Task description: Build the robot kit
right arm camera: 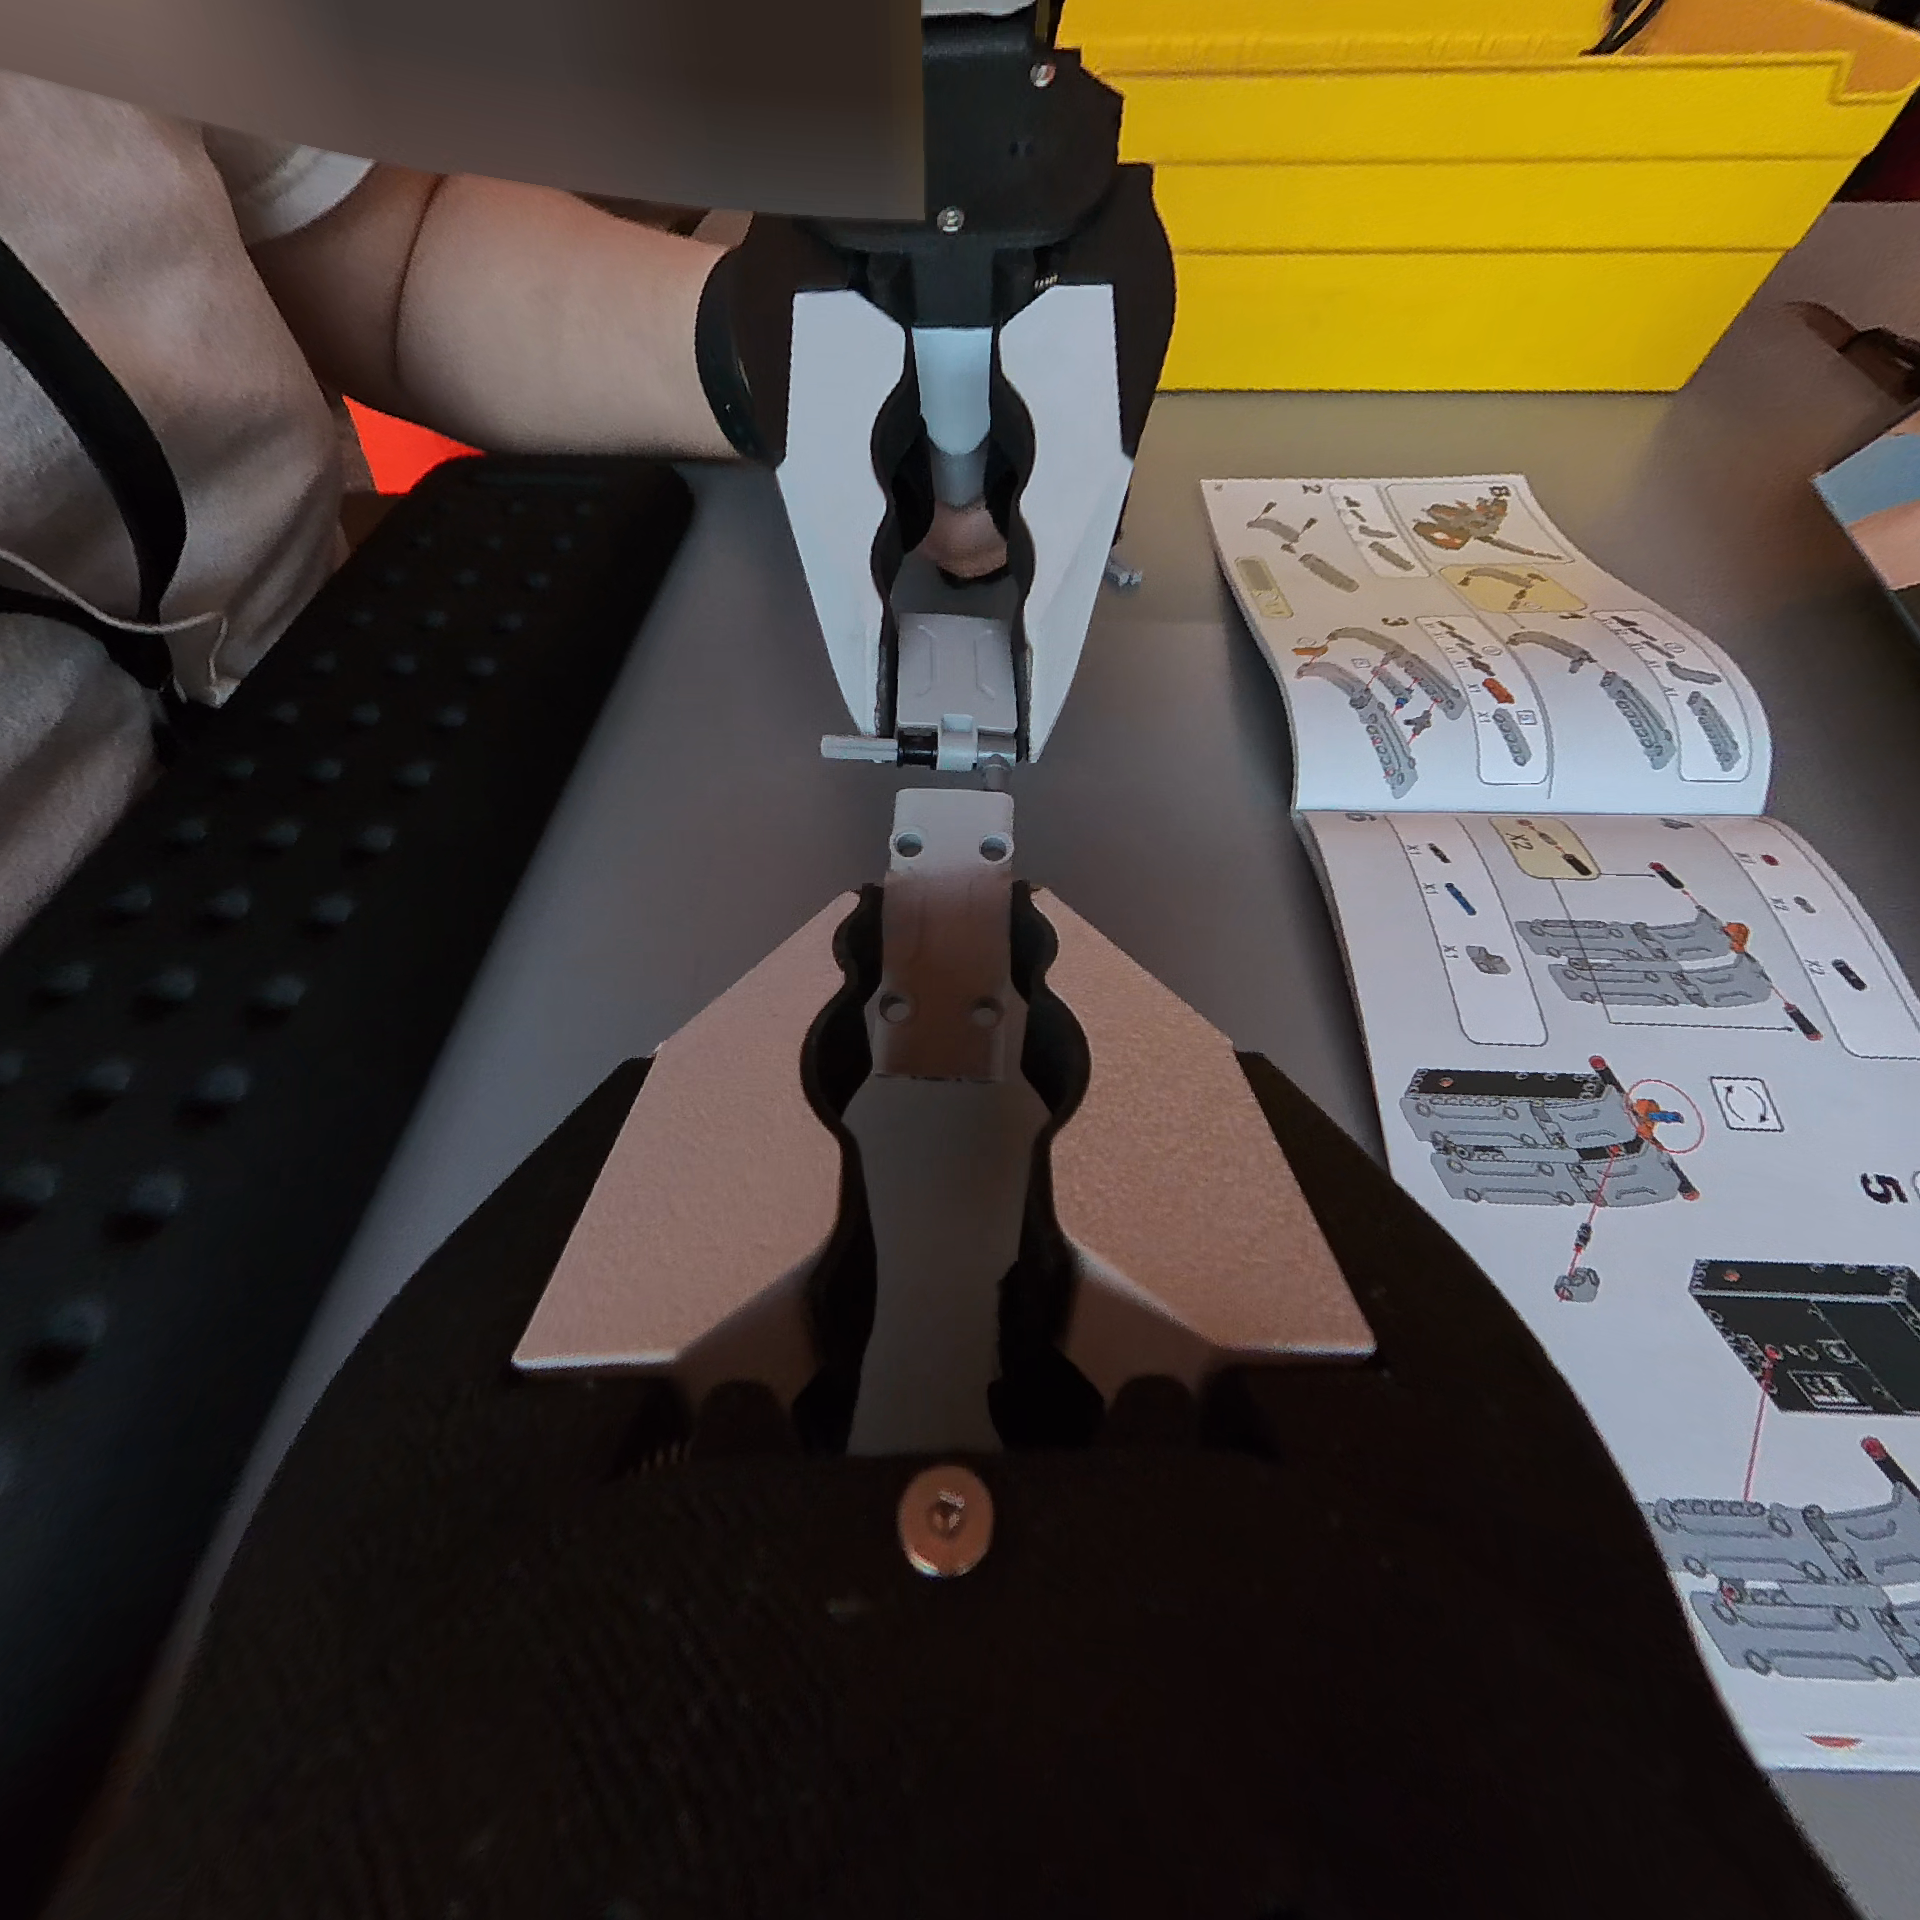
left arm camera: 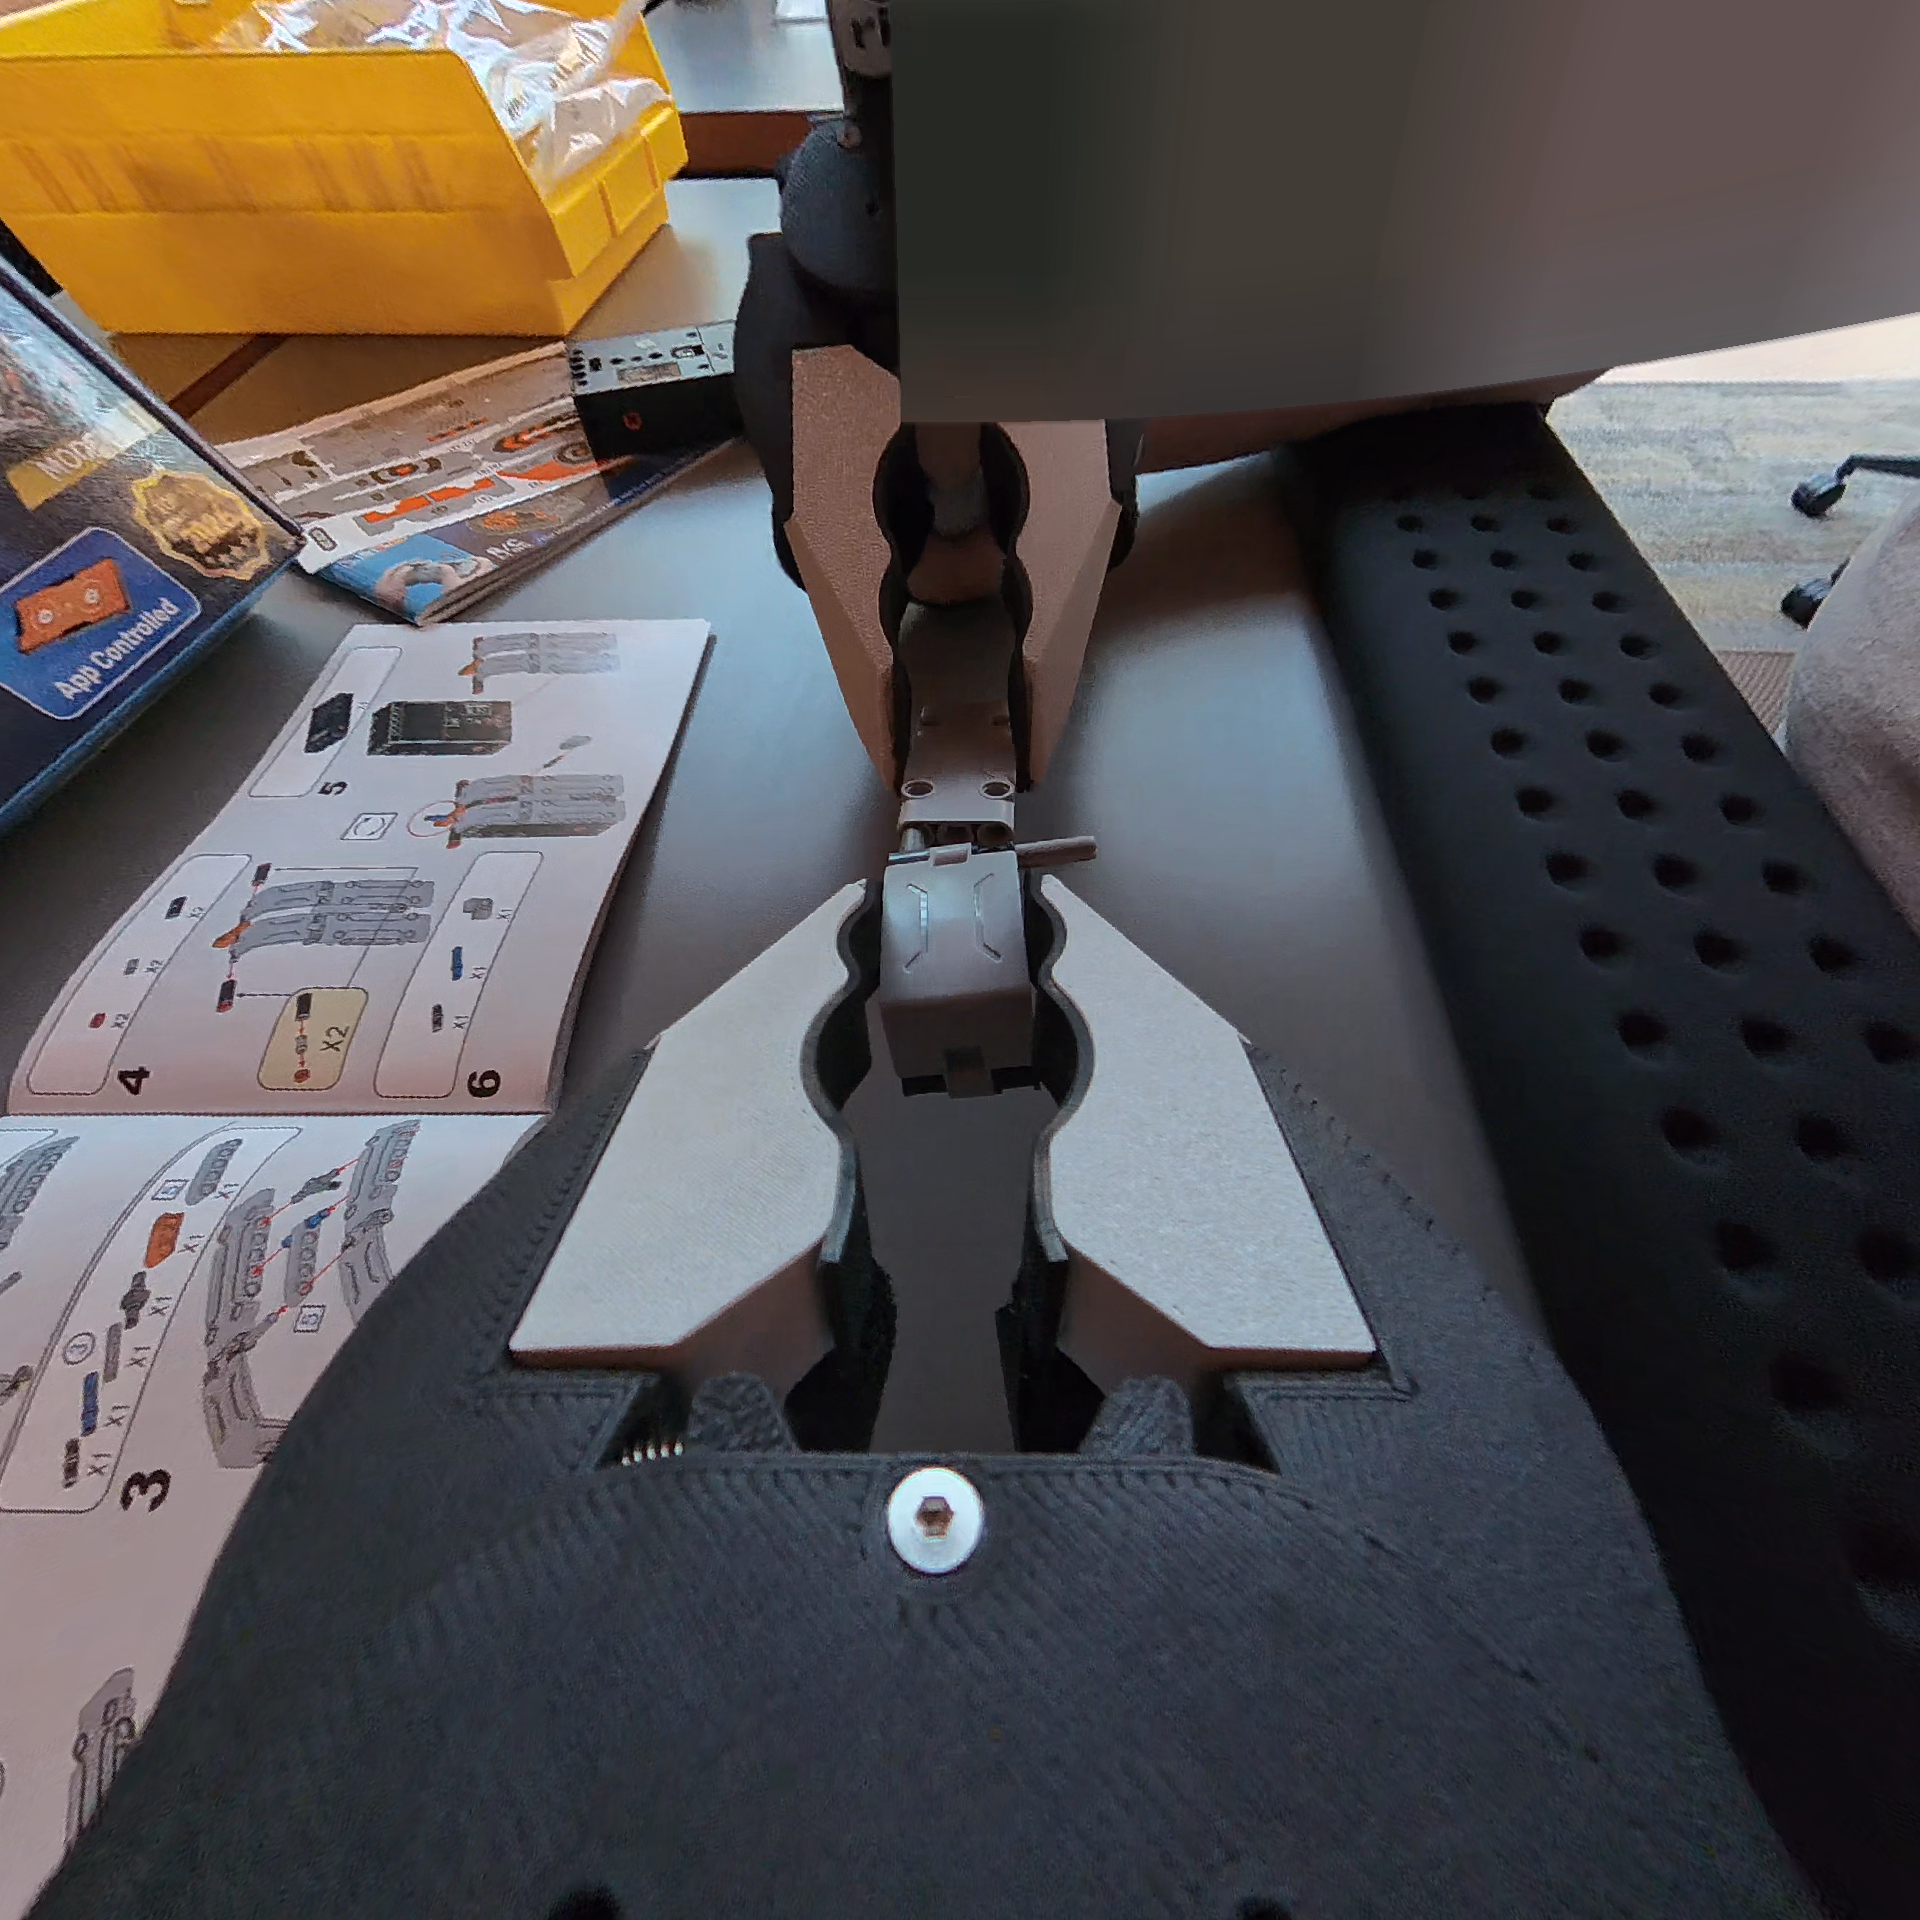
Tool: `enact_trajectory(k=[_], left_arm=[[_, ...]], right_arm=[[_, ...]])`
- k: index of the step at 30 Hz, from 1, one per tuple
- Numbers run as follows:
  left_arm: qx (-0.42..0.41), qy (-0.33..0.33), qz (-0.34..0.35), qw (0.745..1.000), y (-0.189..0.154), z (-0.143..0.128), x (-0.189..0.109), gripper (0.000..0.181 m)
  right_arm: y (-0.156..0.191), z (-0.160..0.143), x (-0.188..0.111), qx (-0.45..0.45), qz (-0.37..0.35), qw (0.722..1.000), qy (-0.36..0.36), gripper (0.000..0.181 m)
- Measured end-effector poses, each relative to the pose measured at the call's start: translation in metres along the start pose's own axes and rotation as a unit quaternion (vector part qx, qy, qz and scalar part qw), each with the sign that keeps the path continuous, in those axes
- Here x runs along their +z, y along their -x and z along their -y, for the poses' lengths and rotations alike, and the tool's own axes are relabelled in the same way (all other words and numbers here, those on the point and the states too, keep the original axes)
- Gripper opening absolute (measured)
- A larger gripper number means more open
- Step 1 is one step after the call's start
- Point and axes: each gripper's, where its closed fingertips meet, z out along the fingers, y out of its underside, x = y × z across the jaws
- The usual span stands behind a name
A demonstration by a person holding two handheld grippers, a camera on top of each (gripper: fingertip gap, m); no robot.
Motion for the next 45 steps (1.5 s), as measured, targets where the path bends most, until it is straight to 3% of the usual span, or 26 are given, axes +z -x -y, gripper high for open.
enact_trajectory(k=[11, 17, 27, 45], left_arm=[[-0.019, 0.004, -0.015, 1.0, -0.001, -0.001, -0.003, 0.026], [-0.017, 0.039, -0.02, 0.999, -0.003, -0.006, -0.006, 0.025], [0.063, 0.171, -0.011, 0.983, -0.011, -0.04, -0.005, 0.025], [0.075, 0.17, -0.009, 0.983, -0.01, -0.048, -0.001, 0.025]], right_arm=[[0.0, 0.015, -0.003, 0.037, 0.017, 0.998, -0.056, 0.023], [0.002, 0.009, 0.004, 0.026, 0.015, 0.999, -0.026, 0.023], [0.012, -0.017, 0.02, -0.011, 0.018, 0.997, 0.079, 0.023], [0.01, -0.02, 0.023, -0.035, -0.006, 0.995, 0.092, 0.021]])
